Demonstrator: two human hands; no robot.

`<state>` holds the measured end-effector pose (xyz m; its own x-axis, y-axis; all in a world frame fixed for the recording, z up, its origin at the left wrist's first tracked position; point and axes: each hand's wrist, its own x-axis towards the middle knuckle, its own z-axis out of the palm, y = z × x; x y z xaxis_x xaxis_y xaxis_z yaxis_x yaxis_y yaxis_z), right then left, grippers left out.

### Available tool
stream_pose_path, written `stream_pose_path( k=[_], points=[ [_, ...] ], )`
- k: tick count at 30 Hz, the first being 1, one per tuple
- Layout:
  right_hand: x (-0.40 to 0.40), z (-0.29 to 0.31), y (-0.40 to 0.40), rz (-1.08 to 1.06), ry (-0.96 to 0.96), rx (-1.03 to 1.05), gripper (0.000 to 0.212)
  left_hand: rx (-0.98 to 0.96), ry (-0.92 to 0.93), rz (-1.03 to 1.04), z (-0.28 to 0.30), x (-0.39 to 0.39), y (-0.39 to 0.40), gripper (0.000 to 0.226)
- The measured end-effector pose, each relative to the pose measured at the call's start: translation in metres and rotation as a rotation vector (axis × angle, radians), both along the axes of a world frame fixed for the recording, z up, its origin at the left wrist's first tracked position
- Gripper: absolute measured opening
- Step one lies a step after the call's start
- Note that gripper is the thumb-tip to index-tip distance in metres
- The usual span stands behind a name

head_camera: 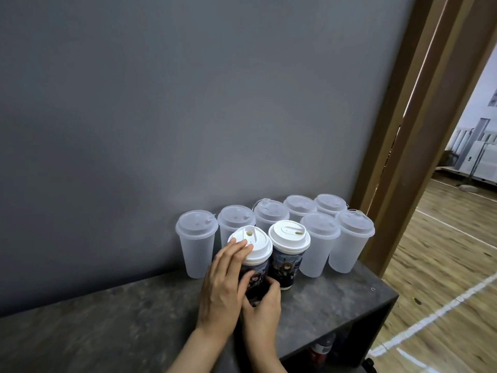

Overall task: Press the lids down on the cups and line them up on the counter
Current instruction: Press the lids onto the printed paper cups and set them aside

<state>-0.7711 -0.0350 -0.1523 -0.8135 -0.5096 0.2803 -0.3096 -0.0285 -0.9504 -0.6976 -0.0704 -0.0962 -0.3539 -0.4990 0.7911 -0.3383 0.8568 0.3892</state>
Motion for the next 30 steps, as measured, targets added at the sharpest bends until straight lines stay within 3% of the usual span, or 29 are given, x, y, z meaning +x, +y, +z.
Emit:
stream_pose_path(
  k=[7, 11, 13, 18, 23, 30],
  points=[
    [0.002, 0.007, 0.006, -0.002, 0.022, 0.051, 0.062, 0.029, 0.076, -0.009, -0.002, 0.012, 0.009, 0.059],
    [0.010, 0.016, 0.017, -0.150, 0.113, 0.011, 0.048, -0.023, 0.100, 0.084, -0.006, 0.051, 0.007, 0.035],
    [0.016, 0.018, 0.022, -0.182, 0.267, -0.021, 0.040, -0.009, 0.102, 0.160, -0.010, 0.083, 0.003, 0.026],
    [0.071, 0.015, 0.014, 0.213, 0.657, 0.074, 0.047, 0.092, -0.019, 0.391, -0.019, 0.198, -0.005, 0.021],
    [0.175, 0.015, -0.021, 0.639, 0.681, 0.219, 0.030, 0.304, -0.020, 0.702, -0.029, 0.337, -0.002, 0.030],
    [0.338, 0.013, -0.069, 0.819, 0.654, 0.207, 0.028, 0.443, 0.057, 0.936, -0.039, 0.518, 0.017, 0.035]
  ],
)
